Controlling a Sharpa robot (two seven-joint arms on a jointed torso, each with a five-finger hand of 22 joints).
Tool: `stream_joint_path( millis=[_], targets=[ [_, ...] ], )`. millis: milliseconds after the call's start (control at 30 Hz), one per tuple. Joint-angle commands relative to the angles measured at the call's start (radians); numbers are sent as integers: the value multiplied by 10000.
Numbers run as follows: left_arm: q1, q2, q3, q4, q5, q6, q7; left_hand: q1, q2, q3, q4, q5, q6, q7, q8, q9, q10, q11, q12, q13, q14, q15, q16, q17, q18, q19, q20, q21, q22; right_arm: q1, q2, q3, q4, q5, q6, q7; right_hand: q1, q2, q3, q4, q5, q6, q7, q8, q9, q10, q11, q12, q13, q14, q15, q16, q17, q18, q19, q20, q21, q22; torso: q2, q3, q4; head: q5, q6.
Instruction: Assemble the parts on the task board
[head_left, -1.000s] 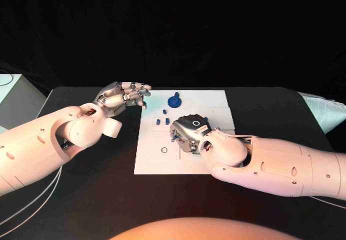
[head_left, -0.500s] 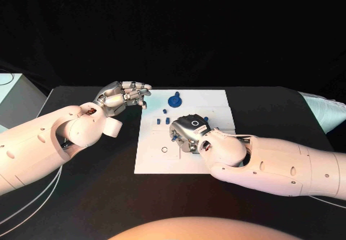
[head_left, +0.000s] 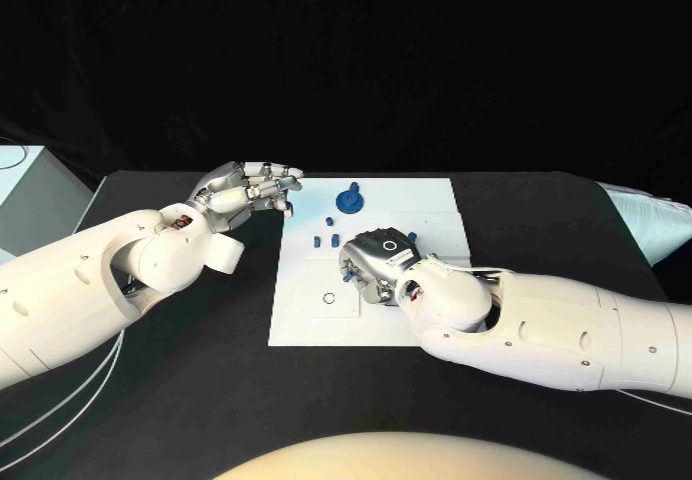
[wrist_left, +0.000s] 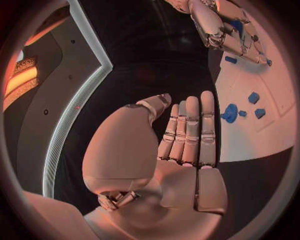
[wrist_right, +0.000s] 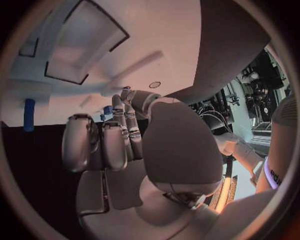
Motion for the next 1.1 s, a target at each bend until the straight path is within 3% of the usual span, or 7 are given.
stream_joint_path(
  millis=[33, 433, 1100],
  targets=[
    [-5, 11, 7, 19, 40, 185, 28, 2, -40, -60, 4, 45, -30, 3, -69, -11, -57, 24, 18, -8, 35, 33, -60, -8, 58, 48, -11, -33, -8, -1, 25, 1, -25, -129, 167, -23, -62, 94, 61, -37, 5, 45, 7, 48, 12, 362, -264, 34, 6, 424, -73, 22, -22, -121, 202, -37, 38, 780, 2, -6, 4, 0, -12],
    [-4, -4, 6, 35, 40, 191, 1, 2, -40, -60, 4, 45, -30, 3, -69, -11, -57, 24, 18, -8, 35, 33, -60, -8, 58, 48, -11, -33, -8, -1, 126, -3, -184, -110, 160, -9, -62, 94, 61, -37, 5, 45, 7, 48, 12, 362, -264, 34, 6, 424, -73, 22, -22, -121, 202, -37, 38, 780, 3, -7, 6, 18, -28],
    [-3, -26, 6, 53, 27, 180, -58, 2, -40, -60, 4, 45, -30, 3, -69, -11, -57, 24, 18, -8, 35, 33, -60, -8, 58, 48, -11, -33, -8, -15, 254, -40, -238, 93, 510, 268, -127, 80, 60, -48, -23, 25, 18, 46, 26, 351, -254, 12, -3, 414, -67, 0, -69, -111, 185, -34, -13, 757, -4, -3, 17, 15, -160]
  ],
)
